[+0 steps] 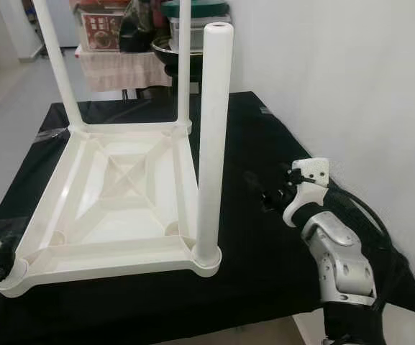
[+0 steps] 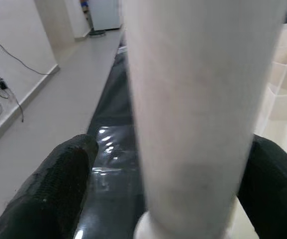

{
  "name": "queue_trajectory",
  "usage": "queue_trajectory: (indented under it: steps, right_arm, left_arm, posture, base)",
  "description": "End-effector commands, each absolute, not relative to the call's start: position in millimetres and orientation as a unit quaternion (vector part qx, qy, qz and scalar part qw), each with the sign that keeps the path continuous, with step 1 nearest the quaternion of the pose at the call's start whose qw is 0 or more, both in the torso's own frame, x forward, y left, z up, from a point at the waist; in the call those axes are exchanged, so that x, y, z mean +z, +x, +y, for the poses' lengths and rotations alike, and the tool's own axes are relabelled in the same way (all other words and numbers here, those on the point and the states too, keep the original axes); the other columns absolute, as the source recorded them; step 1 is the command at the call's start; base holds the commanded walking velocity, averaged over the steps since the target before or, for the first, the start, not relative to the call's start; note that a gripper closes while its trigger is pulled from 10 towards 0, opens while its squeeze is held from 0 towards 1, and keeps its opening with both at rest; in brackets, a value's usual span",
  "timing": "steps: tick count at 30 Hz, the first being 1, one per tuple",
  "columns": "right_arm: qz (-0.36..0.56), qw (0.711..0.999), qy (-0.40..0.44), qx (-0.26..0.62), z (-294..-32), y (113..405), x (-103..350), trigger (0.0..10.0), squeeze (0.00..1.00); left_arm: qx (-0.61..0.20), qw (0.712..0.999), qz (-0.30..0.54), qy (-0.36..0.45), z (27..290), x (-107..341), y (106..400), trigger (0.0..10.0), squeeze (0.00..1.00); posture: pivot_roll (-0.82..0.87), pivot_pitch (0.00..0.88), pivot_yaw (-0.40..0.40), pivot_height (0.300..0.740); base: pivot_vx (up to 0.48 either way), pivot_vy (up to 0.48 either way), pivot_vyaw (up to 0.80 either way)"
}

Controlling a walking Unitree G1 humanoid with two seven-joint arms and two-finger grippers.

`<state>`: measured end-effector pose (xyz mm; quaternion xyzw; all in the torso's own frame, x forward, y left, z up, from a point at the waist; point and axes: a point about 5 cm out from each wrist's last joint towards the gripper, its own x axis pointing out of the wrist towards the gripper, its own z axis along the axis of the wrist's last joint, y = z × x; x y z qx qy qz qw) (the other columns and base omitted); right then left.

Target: Building children table

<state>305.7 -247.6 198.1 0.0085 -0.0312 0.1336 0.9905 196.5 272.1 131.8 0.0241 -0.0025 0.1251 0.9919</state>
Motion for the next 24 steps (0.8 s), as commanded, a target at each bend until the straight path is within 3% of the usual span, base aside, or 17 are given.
queue_trajectory:
  steps: [1, 7, 9, 11, 16, 17, 19, 20, 24]
  right_arm:
    - [-0.051, 0.989, 0.017, 0.135, -254, 299, 210, 10.0, 0.0]
    - [-0.089, 0.981, 0.055, 0.163, -258, 281, 230, 10.0, 0.0]
    - [-0.098, 0.976, 0.06, 0.183, -258, 270, 235, 10.0, 0.0]
    - [-0.114, 0.961, 0.065, 0.242, -254, 241, 243, 10.0, 0.0]
    - [-0.136, 0.942, 0.083, 0.294, -246, 222, 251, 10.0, 0.0]
    - [-0.155, 0.915, 0.093, 0.361, -233, 207, 261, 10.0, 0.0]
    - [-0.155, 0.915, 0.093, 0.361, -233, 207, 261, 10.0, 0.0]
    - [-0.151, 0.887, 0.089, 0.427, -216, 198, 265, 10.0, 0.0]
    - [-0.136, 0.883, 0.051, 0.446, -203, 200, 265, 10.0, 0.0]
  left_arm:
    - [0.103, 0.995, 0.003, 0.016, 267, 129, 201, 10.0, 0.0]
    - [0.091, 0.996, -0.02, -0.001, 267, 139, 207, 10.0, 0.0]
    - [0.081, 0.996, -0.034, -0.001, 265, 148, 209, 10.0, 0.0]
    - [0.05, 0.998, -0.048, 0.0, 256, 158, 212, 10.0, 0.0]
    - [0.036, 0.998, -0.049, 0.0, 251, 160, 214, 10.0, 0.0]
    - [0.025, 0.998, -0.052, -0.004, 246, 161, 217, 10.0, 0.0]
    - [0.025, 0.998, -0.052, -0.004, 246, 161, 217, 10.0, 0.0]
    - [0.016, 0.998, -0.056, -0.007, 242, 164, 221, 10.0, 0.0]
    - [0.013, 0.998, -0.059, -0.007, 241, 165, 223, 10.0, 0.0]
  posture:
    - [0.02, 0.019, -0.03, 0.74]
    - [0.0, 0.023, -0.028, 0.74]
    - [0.0, 0.023, -0.027, 0.74]
    - [-0.02, 0.023, -0.018, 0.74]
    - [-0.03, 0.021, -0.009, 0.74]
    - [-0.03, 0.017, 0.0, 0.74]
    - [-0.03, 0.017, 0.0, 0.74]
    - [-0.03, 0.017, 0.004, 0.74]
    - [-0.03, 0.015, 0.001, 0.74]
  base:
    - [0.0, 0.0, 0.0]
    - [0.0, 0.0, 0.0]
    - [0.0, 0.0, 0.0]
    - [0.0, 0.0, 0.0]
    - [0.0, 0.0, 0.0]
    - [0.0, 0.0, 0.0]
    - [0.0, 0.0, 0.0]
    - [0.0, 0.0, 0.0]
    - [0.0, 0.0, 0.0]
